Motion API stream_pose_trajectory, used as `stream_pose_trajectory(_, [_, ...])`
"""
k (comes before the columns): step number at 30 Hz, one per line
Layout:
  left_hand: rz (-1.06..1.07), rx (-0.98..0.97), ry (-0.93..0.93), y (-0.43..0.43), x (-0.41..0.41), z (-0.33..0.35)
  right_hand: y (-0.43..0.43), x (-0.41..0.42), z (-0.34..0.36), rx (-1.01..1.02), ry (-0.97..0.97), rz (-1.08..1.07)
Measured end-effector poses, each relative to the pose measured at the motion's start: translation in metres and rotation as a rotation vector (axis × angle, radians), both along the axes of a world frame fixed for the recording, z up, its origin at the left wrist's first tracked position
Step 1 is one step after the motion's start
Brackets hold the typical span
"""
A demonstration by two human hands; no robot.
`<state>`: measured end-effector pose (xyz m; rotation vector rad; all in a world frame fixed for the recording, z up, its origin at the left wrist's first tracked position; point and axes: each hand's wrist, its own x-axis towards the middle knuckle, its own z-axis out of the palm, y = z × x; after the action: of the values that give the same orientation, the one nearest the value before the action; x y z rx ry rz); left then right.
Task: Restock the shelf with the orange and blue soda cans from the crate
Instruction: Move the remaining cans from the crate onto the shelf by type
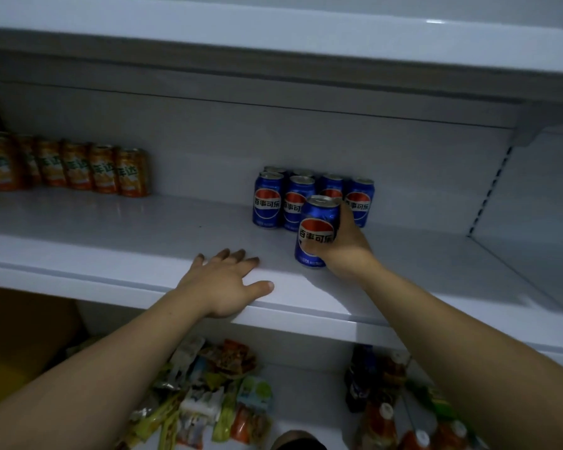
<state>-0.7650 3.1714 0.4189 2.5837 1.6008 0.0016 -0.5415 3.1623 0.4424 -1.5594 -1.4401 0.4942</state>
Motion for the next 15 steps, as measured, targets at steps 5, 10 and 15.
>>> stream_pose_trajectory(5, [0.004,-0.003,-0.011,-0.001,0.0,-0.001,0.031,0.017,-0.012,0.03,-0.06,-0.103])
stream_pose_trajectory(10, [0.012,0.006,-0.024,0.0,0.001,-0.003,0.057,0.031,-0.019,0.016,-0.114,-0.168])
stream_pose_trajectory(15, [0.013,0.009,-0.028,0.001,0.0,-0.003,0.077,0.04,-0.022,-0.018,-0.101,-0.211])
